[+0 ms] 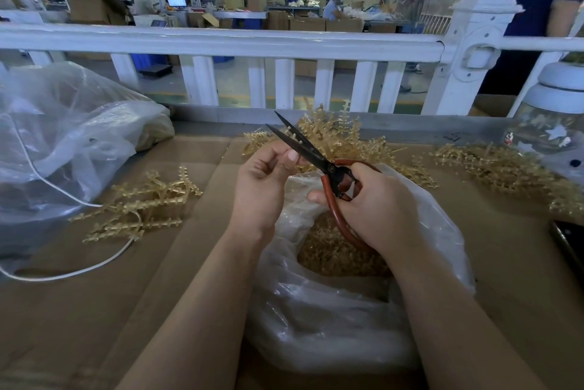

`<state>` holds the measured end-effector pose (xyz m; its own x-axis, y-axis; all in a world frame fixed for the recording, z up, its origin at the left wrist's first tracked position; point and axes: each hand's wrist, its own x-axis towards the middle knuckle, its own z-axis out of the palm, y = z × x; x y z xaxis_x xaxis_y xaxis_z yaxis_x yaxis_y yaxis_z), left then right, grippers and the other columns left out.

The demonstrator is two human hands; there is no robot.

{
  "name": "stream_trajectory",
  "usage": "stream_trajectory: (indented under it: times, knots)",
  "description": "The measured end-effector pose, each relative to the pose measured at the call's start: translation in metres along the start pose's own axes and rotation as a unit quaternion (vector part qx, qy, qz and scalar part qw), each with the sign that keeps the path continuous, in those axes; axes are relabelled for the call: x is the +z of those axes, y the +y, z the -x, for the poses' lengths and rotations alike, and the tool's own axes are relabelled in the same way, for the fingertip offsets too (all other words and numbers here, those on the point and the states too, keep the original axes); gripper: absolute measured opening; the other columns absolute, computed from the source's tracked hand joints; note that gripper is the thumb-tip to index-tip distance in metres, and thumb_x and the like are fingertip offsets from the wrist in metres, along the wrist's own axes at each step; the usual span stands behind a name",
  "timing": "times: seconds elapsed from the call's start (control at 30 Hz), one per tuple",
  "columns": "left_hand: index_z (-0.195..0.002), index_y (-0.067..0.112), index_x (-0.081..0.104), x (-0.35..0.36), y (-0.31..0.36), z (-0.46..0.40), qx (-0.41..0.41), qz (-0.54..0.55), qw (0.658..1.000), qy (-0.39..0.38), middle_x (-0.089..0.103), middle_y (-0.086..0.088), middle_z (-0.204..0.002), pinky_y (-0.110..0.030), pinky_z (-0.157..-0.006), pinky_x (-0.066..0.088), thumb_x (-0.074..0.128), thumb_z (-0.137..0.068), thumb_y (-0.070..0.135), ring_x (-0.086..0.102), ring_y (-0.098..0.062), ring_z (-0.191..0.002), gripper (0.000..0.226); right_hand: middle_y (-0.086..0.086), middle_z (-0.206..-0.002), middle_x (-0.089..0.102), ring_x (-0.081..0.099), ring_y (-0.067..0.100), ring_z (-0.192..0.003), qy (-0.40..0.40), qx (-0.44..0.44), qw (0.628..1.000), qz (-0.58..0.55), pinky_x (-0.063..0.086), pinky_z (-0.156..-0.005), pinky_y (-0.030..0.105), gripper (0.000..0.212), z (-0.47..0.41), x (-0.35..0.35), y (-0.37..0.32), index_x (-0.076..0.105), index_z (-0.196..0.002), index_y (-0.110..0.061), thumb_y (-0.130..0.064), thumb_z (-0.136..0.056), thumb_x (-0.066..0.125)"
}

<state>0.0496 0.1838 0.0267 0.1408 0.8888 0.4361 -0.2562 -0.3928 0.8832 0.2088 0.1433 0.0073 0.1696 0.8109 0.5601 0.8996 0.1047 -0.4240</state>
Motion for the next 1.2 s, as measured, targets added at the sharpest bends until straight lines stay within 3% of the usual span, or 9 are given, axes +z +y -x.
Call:
stream_trajectory:
  times: [0.2,0.37,0.57,0.7,0.8,0.97,1.2]
  knots:
    - [-0.093,0.017,0.066,-0.009,0.003,-0.004,-0.079,0.058,0.995,0.019,0.071,0.003,-0.08,-0.029,-0.076,0.043,0.058,-0.096,0.018,0.062,-0.01,-0.075,0.009,-0.022,-0.068,0.056,0.052,-0.003,-0.062,0.01,0.005,1.0,-0.002,0.039,-0.053,0.014,0.071,0.0,-0.003,0.0,0.061,-0.081,-0.031,-0.097,-0.064,0.04]
    - [-0.086,0.016,0.068,-0.012,0.004,-0.005,-0.114,0.098,0.989,0.006,0.068,0.006,-0.075,-0.02,-0.07,0.044,0.058,-0.095,0.02,0.053,-0.008,-0.07,0.013,-0.023,-0.065,0.052,0.049,-0.006,-0.06,0.01,-0.007,1.0,0.007,0.036,-0.05,0.013,0.062,0.0,-0.004,0.002,0.057,-0.077,-0.032,-0.093,-0.068,0.047]
    - [-0.083,0.012,0.063,-0.013,0.003,-0.006,-0.103,0.103,0.989,0.014,0.059,0.002,-0.071,-0.017,-0.068,0.043,0.058,-0.095,0.01,0.05,-0.008,-0.069,0.013,-0.016,-0.065,0.057,0.053,-0.001,-0.059,-0.013,-0.003,1.0,0.018,0.041,-0.052,0.016,0.067,0.0,-0.002,0.003,0.063,-0.079,-0.026,-0.091,-0.068,0.05]
    - [-0.085,0.011,0.065,-0.014,0.0,-0.007,-0.096,0.115,0.989,0.011,0.06,0.001,-0.072,-0.016,-0.068,0.044,0.061,-0.091,0.011,0.05,-0.008,-0.068,0.008,-0.021,-0.071,0.058,0.051,-0.005,-0.062,-0.011,0.001,1.0,0.012,0.039,-0.054,0.012,0.072,0.001,-0.004,0.002,0.067,-0.088,-0.027,-0.093,-0.066,0.046]
    - [-0.082,0.011,0.068,-0.013,-0.001,-0.006,-0.088,0.094,0.992,-0.002,0.063,0.004,-0.067,-0.016,-0.068,0.045,0.065,-0.083,0.014,0.053,-0.006,-0.067,0.004,-0.027,-0.07,0.049,0.044,-0.012,-0.063,-0.001,-0.001,1.0,0.021,0.034,-0.052,0.011,0.07,0.001,-0.006,0.0,0.063,-0.091,-0.032,-0.094,-0.066,0.042]
    - [-0.084,0.007,0.069,-0.013,-0.004,-0.006,-0.072,0.068,0.995,-0.002,0.066,0.002,-0.067,-0.015,-0.067,0.048,0.063,-0.088,0.003,0.058,-0.006,-0.065,0.008,-0.022,-0.074,0.054,0.049,-0.003,-0.065,0.005,-0.013,0.999,0.034,0.034,-0.051,0.014,0.066,0.001,-0.007,-0.001,0.059,-0.09,-0.034,-0.093,-0.068,0.043]
    - [-0.08,0.008,0.07,-0.013,-0.003,-0.005,-0.073,0.061,0.995,0.002,0.068,0.001,-0.067,-0.021,-0.07,0.046,0.063,-0.089,0.005,0.059,-0.007,-0.064,0.012,-0.027,-0.064,0.042,0.041,-0.01,-0.059,0.023,-0.024,0.999,0.025,0.026,-0.049,0.012,0.054,0.002,-0.008,-0.005,0.048,-0.081,-0.038,-0.09,-0.07,0.047]
